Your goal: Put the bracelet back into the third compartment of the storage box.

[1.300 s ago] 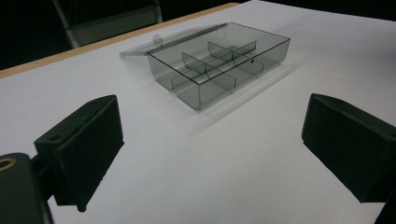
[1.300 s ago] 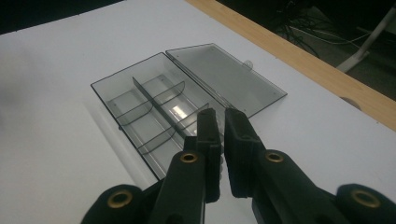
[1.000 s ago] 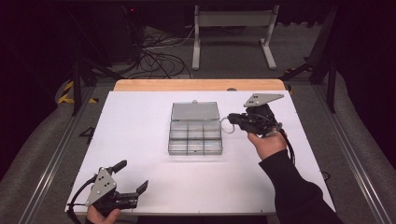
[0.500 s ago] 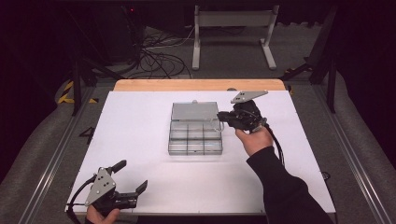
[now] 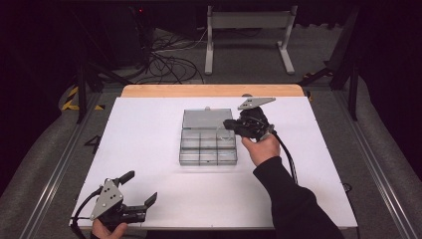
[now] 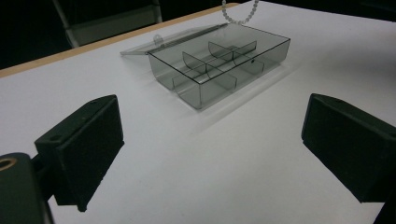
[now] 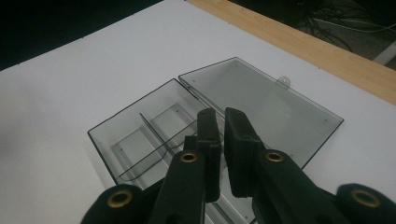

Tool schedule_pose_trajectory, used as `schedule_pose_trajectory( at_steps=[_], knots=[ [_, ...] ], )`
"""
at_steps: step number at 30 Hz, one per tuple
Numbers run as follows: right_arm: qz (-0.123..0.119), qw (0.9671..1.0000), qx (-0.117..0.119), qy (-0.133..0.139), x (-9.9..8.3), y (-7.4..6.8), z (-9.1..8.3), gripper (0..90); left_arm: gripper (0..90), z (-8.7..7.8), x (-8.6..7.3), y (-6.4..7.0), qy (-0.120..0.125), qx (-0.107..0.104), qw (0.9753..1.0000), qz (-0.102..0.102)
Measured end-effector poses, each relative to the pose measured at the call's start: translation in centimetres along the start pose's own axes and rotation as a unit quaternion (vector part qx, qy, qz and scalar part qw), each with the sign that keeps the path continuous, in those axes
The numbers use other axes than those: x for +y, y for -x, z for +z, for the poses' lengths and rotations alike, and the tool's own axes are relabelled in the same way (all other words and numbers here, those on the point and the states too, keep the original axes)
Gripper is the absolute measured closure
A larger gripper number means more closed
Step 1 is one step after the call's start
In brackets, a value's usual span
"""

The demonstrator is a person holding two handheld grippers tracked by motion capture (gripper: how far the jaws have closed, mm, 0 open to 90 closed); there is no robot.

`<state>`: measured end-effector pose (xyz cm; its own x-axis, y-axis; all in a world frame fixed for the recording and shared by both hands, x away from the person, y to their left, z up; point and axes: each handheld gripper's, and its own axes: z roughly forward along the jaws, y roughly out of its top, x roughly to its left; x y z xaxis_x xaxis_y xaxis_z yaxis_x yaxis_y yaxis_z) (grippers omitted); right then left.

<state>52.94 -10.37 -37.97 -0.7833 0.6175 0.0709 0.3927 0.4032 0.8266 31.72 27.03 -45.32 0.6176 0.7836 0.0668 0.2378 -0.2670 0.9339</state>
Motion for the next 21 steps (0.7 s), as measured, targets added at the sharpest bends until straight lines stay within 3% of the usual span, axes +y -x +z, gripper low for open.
schedule_pose_trajectory(
  at_steps=[21],
  knots=[
    [0.031,0.9994,0.014,0.002,-0.7,0.2,2.1,85.2,6.2,0.0,0.0,0.0,-0.001,-0.001,1.0000,0.002]
  ],
)
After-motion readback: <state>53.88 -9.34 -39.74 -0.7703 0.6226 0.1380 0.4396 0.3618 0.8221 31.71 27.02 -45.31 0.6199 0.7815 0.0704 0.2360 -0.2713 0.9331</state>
